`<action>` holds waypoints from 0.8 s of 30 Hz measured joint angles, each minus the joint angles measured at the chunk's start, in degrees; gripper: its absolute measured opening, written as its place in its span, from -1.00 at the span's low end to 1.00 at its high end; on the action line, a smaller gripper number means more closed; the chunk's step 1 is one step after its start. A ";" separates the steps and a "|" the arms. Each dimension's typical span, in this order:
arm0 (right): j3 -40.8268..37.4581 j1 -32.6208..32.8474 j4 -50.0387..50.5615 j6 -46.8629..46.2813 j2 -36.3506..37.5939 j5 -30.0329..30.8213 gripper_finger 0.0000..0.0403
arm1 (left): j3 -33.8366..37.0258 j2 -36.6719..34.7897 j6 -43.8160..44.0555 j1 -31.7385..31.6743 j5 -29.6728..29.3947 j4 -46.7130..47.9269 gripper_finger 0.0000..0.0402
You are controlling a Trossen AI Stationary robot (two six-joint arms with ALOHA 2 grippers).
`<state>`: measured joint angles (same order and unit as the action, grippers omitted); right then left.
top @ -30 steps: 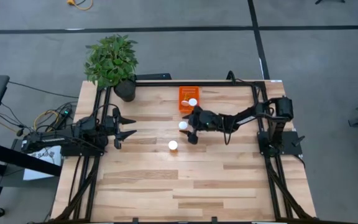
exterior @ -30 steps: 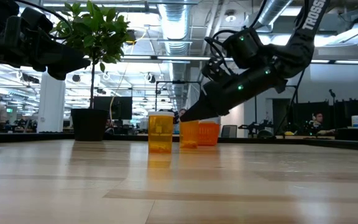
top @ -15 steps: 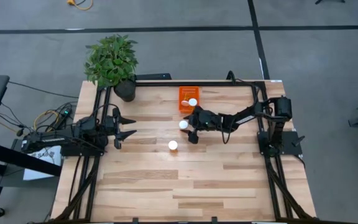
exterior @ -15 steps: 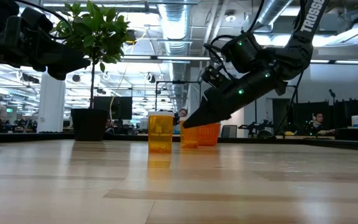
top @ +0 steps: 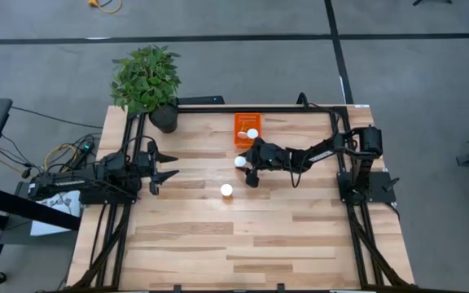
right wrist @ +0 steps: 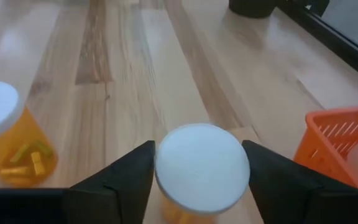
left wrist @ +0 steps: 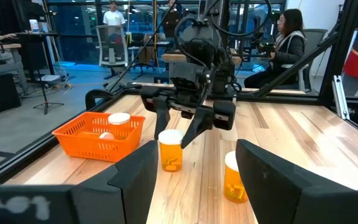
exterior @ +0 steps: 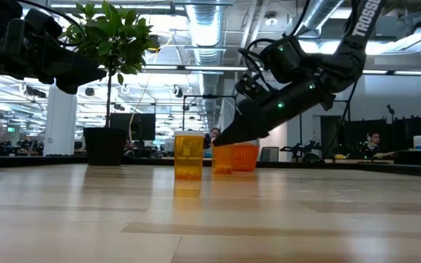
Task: Pick and place pill bottles into a basket
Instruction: Put the orange pill bottle into the orange basket
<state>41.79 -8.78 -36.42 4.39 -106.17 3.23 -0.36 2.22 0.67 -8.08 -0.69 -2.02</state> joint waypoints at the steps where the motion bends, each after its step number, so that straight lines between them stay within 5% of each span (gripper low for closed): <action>1: 0.12 0.00 0.02 0.01 0.00 -0.09 0.10 | 0.00 -0.02 0.00 0.02 0.00 0.00 0.04; 24: 0.66 -1.55 2.02 0.10 2.82 -0.27 -0.01 | 0.00 -0.01 -0.01 0.01 0.02 0.02 0.04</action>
<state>42.45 -10.33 -34.40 4.50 -103.35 2.96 -0.36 2.21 0.66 -8.07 -0.67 -2.01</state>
